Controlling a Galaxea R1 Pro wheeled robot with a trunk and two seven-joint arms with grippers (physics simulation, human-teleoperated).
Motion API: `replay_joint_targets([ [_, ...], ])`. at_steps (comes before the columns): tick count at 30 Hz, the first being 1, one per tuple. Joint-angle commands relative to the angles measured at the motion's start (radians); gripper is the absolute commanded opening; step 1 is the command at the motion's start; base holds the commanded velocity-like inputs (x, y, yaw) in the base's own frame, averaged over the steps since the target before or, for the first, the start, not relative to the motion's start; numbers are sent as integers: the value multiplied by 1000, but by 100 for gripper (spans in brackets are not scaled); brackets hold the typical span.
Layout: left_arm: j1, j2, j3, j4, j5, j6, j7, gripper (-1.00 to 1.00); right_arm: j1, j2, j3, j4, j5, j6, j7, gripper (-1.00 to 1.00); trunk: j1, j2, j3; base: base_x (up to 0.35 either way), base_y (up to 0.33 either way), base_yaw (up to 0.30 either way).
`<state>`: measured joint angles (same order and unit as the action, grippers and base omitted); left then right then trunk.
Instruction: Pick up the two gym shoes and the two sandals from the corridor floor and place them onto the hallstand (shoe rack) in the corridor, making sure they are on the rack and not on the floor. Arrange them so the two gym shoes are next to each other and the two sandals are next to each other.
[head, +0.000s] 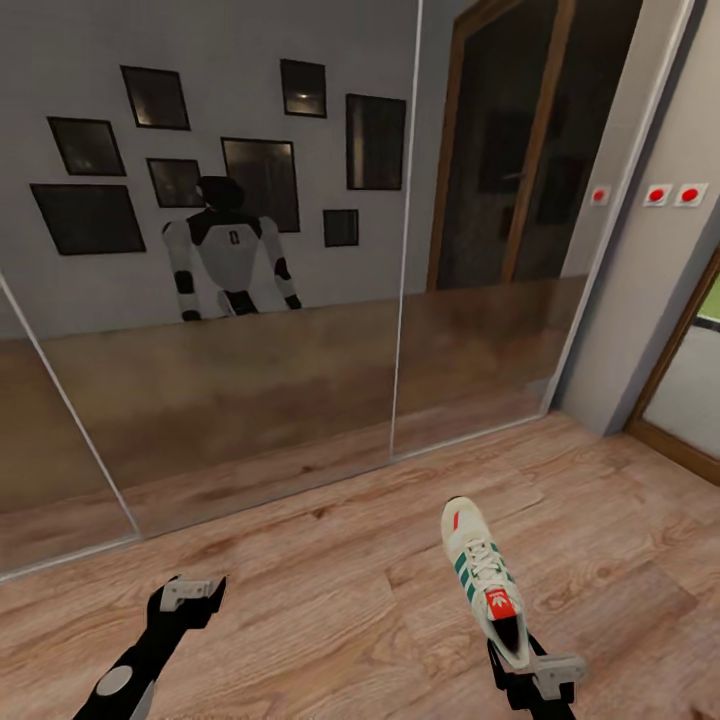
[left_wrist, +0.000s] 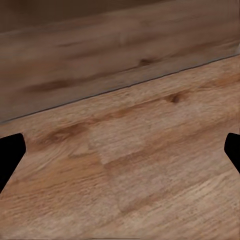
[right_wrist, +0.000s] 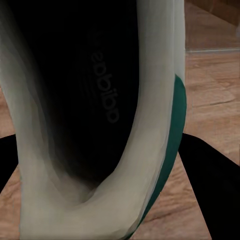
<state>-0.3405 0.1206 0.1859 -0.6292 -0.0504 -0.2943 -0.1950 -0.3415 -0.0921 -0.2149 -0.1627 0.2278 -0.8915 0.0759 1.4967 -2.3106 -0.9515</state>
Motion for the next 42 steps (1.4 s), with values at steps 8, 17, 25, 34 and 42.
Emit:
replay_joint_targets([
  [8, 7, -14, 8, 32, -4, -22, -8, 100, 0, 0, -9, 0, 2, -3, 8, -100, 0, 0, -1, 0, 0, 279],
  [17, 8, -24, 9, 53, -5, -30, -7, 100, 0, 0, -9, 0, 2, -3, 8, -100, 0, 0, -1, 0, 0, 279],
  [25, 7, -24, 12, 54, -5, -29, -7, 100, -1, 1, -9, 0, 2, -3, 8, -100, 0, 0, -1, 0, 42, 279],
  [34, 8, -24, 12, 54, -5, -29, -7, 100, 0, 1, -9, 0, 2, -3, 8, -100, 0, 0, -1, 0, 263, 279],
  [42, 7, -24, 12, 54, -5, -29, -7, 100, -1, 1, -9, 0, 2, -3, 8, -100, 0, 0, -1, 0, 198, 279],
])
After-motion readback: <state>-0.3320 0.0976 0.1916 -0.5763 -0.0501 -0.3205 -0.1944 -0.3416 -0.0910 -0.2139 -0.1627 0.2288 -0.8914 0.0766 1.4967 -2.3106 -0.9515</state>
